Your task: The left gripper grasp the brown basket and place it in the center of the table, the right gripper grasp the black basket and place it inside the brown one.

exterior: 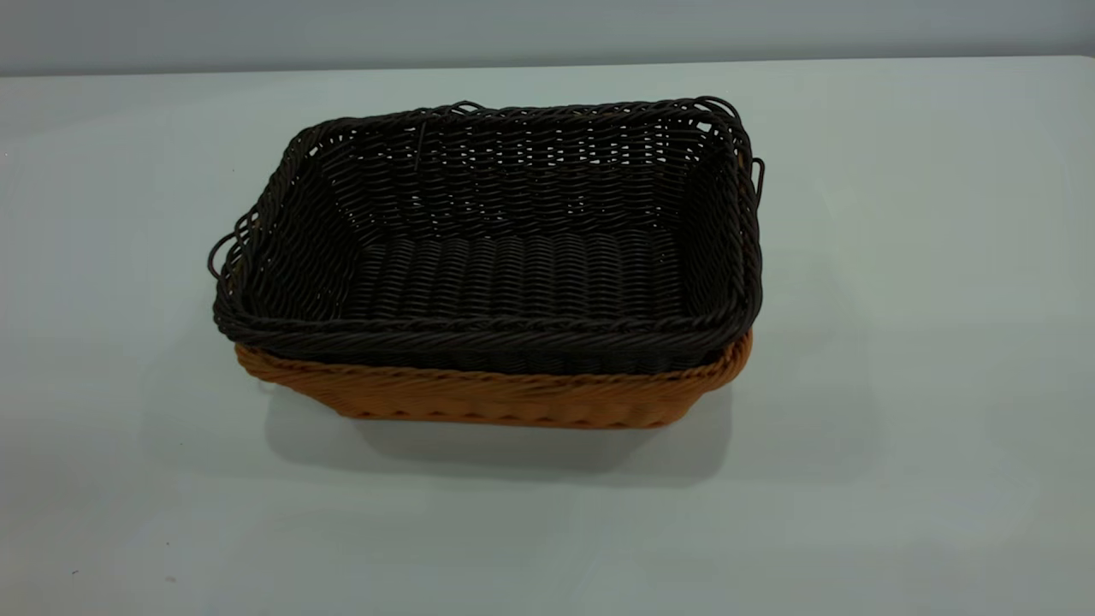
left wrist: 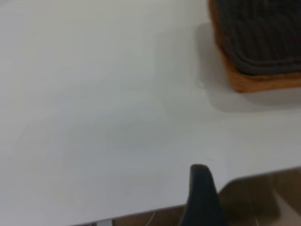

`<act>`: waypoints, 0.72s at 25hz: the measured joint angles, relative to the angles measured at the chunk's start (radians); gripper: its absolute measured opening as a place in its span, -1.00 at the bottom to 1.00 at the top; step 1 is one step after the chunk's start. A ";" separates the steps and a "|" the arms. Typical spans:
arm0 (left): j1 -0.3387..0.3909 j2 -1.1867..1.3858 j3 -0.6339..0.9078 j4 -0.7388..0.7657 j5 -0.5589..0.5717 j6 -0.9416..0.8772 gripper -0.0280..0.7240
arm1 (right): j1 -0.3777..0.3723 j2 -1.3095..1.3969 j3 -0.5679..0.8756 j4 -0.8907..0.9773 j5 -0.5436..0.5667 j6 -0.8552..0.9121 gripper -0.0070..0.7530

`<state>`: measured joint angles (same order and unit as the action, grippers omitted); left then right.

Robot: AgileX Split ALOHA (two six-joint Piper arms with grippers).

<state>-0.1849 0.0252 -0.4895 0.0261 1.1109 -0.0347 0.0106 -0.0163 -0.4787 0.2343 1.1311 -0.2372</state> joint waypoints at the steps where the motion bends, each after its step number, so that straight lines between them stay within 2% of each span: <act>1: 0.027 -0.002 0.000 0.000 0.000 0.001 0.33 | 0.000 0.000 0.000 0.000 0.000 0.000 0.56; 6: 0.101 -0.019 0.000 0.003 -0.001 0.035 0.33 | 0.000 0.000 0.000 0.000 0.000 0.000 0.56; 18: 0.103 -0.044 0.000 0.003 -0.001 0.049 0.33 | 0.000 0.000 0.000 0.002 -0.001 0.000 0.56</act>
<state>-0.0823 -0.0192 -0.4890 0.0287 1.1097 0.0138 0.0106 -0.0163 -0.4787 0.2361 1.1299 -0.2372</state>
